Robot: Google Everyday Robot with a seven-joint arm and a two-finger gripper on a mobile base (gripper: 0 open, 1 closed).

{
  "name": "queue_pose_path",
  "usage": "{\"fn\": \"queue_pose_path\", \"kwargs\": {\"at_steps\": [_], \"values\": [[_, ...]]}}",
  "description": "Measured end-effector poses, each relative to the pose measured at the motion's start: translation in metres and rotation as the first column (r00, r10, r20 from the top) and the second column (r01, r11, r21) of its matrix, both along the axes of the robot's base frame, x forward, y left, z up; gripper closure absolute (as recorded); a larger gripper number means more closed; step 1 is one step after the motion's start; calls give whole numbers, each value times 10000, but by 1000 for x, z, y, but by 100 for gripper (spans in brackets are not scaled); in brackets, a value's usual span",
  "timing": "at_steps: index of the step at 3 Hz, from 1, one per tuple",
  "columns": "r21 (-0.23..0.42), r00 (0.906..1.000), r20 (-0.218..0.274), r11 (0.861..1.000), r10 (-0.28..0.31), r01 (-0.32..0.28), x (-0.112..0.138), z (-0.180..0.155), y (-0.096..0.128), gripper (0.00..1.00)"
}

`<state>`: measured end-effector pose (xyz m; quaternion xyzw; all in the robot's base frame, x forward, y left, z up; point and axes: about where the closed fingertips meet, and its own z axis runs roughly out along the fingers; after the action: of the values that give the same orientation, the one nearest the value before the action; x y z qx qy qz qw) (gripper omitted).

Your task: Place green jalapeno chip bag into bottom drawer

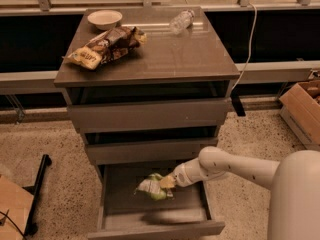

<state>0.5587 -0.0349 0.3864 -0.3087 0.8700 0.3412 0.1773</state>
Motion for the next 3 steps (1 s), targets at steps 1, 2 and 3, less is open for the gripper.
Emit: {"fn": "queue_pose_path", "kwargs": {"at_steps": [1, 2, 3], "values": [[-113, 9992, -350, 9998, -196, 192, 3, -44, -10, 100], [-294, 9951, -809, 9980, -576, 554, 0, -91, -28, 100], [-571, 9857, -1251, 9927, -1127, 1063, -1, -133, -54, 82]]}}
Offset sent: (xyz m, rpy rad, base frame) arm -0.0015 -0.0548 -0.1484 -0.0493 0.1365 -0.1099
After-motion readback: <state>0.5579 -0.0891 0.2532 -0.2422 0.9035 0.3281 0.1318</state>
